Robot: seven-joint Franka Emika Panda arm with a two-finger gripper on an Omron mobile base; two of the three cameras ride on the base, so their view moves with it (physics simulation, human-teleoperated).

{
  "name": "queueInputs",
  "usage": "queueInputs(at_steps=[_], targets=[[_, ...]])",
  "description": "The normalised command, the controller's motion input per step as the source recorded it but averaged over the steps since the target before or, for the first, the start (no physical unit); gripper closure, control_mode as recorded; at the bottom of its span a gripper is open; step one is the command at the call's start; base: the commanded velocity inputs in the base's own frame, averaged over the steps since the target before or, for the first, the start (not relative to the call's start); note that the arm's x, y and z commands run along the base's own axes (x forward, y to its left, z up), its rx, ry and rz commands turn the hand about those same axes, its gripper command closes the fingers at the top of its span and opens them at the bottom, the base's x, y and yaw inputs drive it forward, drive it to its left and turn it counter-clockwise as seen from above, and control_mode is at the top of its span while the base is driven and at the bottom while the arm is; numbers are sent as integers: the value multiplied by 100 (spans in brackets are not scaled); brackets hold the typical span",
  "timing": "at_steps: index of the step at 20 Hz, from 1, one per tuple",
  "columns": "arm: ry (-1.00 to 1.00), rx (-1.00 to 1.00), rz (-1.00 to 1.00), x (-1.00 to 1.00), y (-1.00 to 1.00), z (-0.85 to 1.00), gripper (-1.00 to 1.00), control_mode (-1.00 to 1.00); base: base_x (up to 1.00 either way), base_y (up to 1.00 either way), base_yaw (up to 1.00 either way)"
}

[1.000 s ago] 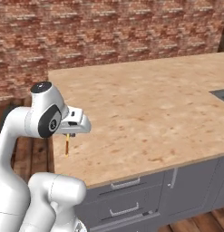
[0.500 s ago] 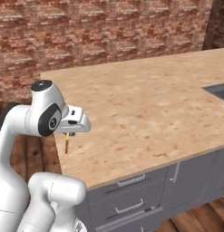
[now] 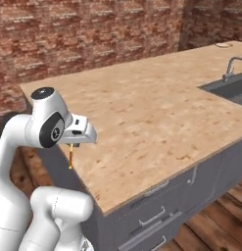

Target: Take the fork and place it on the left side of the plate. Then take the spoon and place it on the right side of the plate. Make sure they're directly next to the plate.

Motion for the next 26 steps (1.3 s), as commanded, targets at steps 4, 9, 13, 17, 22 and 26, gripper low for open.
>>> queueInputs(at_steps=[4, 9, 13, 17, 22, 26], targets=[[0, 0, 0, 0, 0, 0, 100, 100, 36, 100, -37], [0, 0, 0, 0, 0, 0, 100, 100, 41, 100, -38], [0, 0, 0, 0, 0, 0, 100, 100, 40, 100, -35], [0, 0, 0, 0, 0, 0, 100, 100, 31, 100, -21], [0, 0, 0, 0, 0, 0, 100, 100, 6, 100, -2], [0, 0, 0, 0, 0, 0, 100, 100, -37, 100, 0]])
